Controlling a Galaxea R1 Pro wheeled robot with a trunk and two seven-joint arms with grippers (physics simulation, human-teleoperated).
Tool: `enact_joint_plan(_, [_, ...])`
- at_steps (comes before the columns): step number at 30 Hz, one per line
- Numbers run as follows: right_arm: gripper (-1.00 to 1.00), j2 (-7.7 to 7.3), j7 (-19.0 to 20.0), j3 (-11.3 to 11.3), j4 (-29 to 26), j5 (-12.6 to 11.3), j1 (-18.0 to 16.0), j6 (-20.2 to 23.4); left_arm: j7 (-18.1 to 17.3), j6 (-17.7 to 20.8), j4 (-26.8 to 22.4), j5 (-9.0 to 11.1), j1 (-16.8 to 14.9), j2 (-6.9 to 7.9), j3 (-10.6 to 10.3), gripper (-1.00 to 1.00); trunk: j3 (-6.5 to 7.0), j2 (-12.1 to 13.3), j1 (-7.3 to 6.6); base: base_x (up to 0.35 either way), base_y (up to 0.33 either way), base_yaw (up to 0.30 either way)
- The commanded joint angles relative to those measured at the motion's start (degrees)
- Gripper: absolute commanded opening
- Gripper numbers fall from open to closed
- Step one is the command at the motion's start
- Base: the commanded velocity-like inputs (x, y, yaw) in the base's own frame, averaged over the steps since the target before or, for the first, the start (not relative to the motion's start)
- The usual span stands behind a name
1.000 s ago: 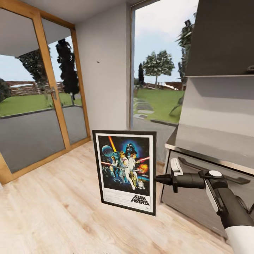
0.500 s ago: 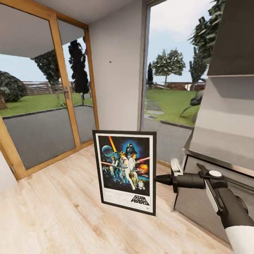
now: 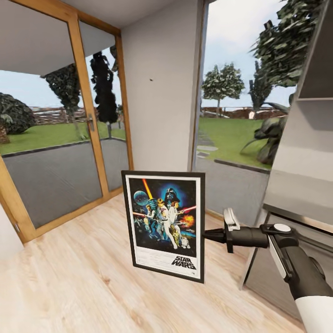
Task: Pick up the poster from the kitchen countertop and hang it on one of the wall nails in the kitchen.
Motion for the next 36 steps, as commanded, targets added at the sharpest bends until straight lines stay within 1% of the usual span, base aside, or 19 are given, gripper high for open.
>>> enact_joint_plan(1, [-1.0,0.0,0.33,-0.02,-0.02,-0.09,-0.04,0.79,-0.45,-0.03,-0.03,0.01,0.0,-0.03,0.31,1.0,-0.05,-0.03,0.03,0.245,0.256,0.0])
enact_joint_plan(13, [-1.0,0.0,0.35,-0.02,-0.01,-0.09,-0.04,0.79,-0.45,-0.05,-0.03,0.01,0.0,-0.02,0.31,1.0,-0.05,-0.03,0.03,0.233,0.243,0.0])
enact_joint_plan(26, [-1.0,0.0,0.42,-0.02,-0.06,-0.08,-0.04,0.86,-0.29,0.05,-0.12,0.01,0.0,-0.12,0.23,1.0,-0.05,-0.03,0.03,0.024,0.025,0.0])
enact_joint_plan(36, [-1.0,0.0,0.47,-0.02,-0.01,-0.17,-0.04,0.88,-0.28,0.05,-0.11,0.01,0.0,-0.12,0.22,1.0,1.75,3.98,-2.17,0.0,0.0,0.0])
